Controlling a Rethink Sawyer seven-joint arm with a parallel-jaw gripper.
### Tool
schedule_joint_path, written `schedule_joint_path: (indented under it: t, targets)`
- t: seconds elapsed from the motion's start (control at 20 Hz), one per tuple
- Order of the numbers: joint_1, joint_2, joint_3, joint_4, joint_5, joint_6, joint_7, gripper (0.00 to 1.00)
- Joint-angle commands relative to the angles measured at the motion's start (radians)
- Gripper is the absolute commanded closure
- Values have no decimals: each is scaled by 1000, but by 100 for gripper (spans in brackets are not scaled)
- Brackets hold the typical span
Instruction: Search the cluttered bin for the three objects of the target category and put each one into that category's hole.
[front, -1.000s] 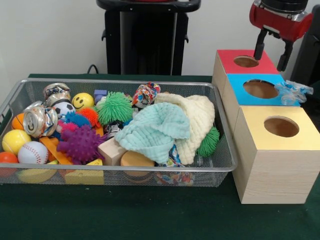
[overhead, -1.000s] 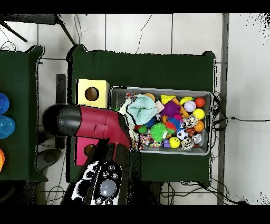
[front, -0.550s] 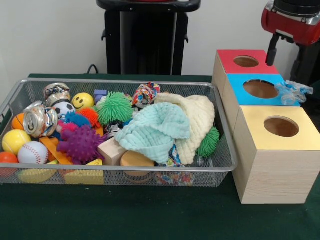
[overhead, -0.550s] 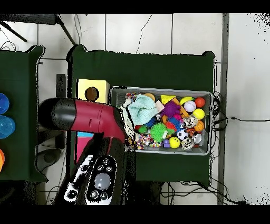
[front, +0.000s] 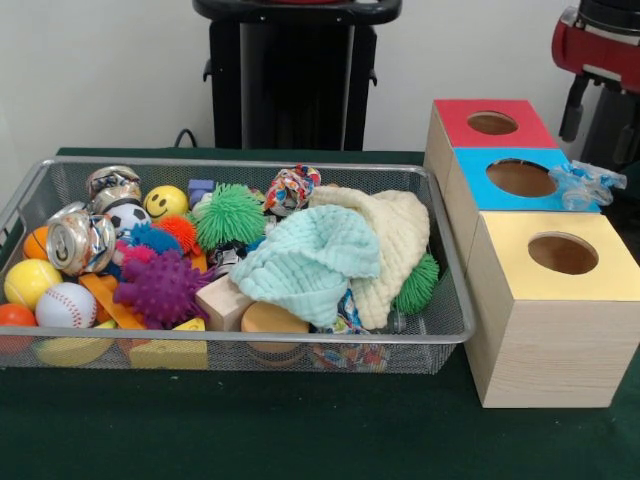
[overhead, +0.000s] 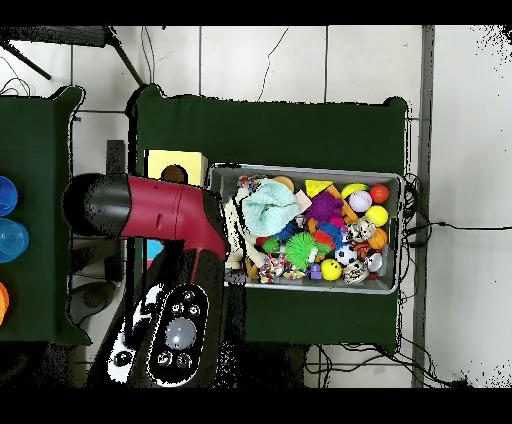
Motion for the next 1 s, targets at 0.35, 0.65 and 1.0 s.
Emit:
schedule_joint_path:
  t: [0.35, 0.65, 1.0]
  targets:
    - [2, 84, -8, -67, 50, 77, 297, 0]
    - [12, 102, -21, -69, 63, 63, 294, 0]
    - [23, 117, -36, -74, 70, 59, 292, 0]
